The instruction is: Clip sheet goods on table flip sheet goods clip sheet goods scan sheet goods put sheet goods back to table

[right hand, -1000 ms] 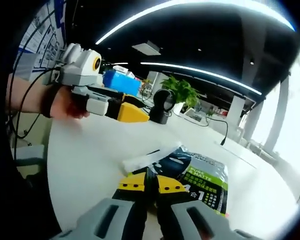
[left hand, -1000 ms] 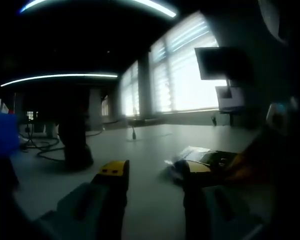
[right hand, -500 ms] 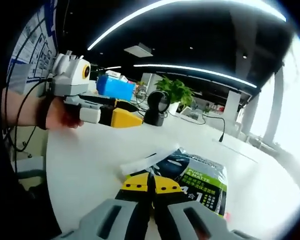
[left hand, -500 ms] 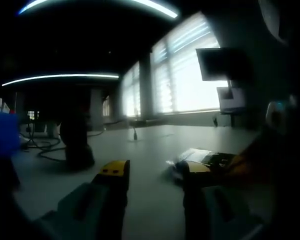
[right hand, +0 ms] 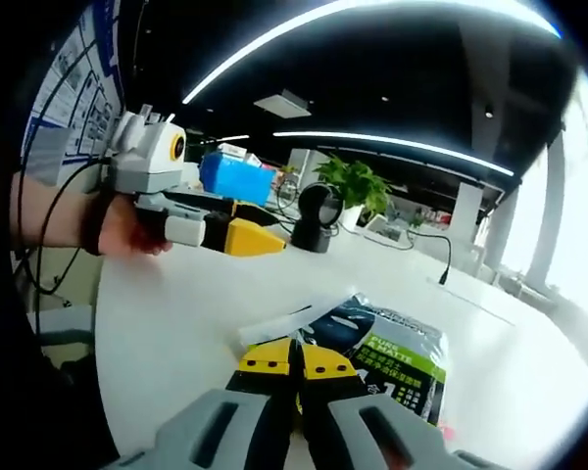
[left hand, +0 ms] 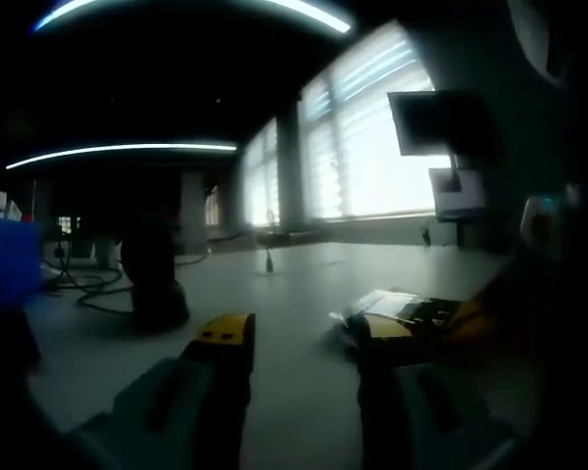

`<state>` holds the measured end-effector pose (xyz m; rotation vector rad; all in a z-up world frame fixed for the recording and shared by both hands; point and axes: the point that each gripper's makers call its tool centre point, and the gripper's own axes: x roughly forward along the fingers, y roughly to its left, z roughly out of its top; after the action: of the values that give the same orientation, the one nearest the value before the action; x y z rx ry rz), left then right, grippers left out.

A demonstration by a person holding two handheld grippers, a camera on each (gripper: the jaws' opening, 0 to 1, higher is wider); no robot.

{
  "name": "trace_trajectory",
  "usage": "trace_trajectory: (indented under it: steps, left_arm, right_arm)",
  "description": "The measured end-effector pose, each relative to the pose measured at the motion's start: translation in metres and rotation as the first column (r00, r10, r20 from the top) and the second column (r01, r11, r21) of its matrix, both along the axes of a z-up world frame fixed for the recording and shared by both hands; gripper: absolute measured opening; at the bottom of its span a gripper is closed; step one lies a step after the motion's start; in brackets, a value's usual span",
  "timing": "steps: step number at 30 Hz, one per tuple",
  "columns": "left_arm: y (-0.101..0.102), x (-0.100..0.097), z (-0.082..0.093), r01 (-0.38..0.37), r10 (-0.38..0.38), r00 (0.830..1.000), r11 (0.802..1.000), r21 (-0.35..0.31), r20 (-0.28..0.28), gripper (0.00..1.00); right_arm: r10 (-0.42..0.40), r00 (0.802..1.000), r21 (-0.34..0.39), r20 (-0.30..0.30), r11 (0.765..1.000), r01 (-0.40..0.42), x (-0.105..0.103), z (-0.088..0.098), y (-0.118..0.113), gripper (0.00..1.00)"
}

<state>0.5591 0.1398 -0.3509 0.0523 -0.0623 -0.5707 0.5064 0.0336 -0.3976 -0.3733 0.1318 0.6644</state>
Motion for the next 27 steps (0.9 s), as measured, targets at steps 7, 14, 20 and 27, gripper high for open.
trace_trajectory:
  steps: [7, 14, 20, 27]
  left_arm:
    - [0.000, 0.001, 0.000, -0.001, 0.001, 1.000, 1.000, -0.002, -0.004, 0.34]
    - [0.002, 0.002, 0.000, -0.009, 0.009, 1.000, 1.000, -0.008, -0.004, 0.34]
    - [0.004, 0.003, 0.000, -0.014, 0.014, 1.000, 1.000, -0.017, -0.008, 0.33]
    - [0.003, 0.002, 0.000, -0.014, 0.014, 1.000, 1.000, -0.014, -0.007, 0.33]
  right_arm:
    - [-0.037, 0.999, 0.102, 0.025, 0.994, 0.034, 0.003, 0.021, -0.006, 0.00]
    - [-0.085, 0.996, 0.227, 0.025, 0.971, 0.077, 0.012, 0.051, -0.021, 0.00]
    - [-0.143, 0.986, 0.276, 0.085, 0.954, 0.114, 0.020, 0.079, -0.039, 0.00]
    - [-0.190, 0.979, 0.315, 0.080, 0.936, 0.156, 0.027, 0.090, -0.057, 0.00]
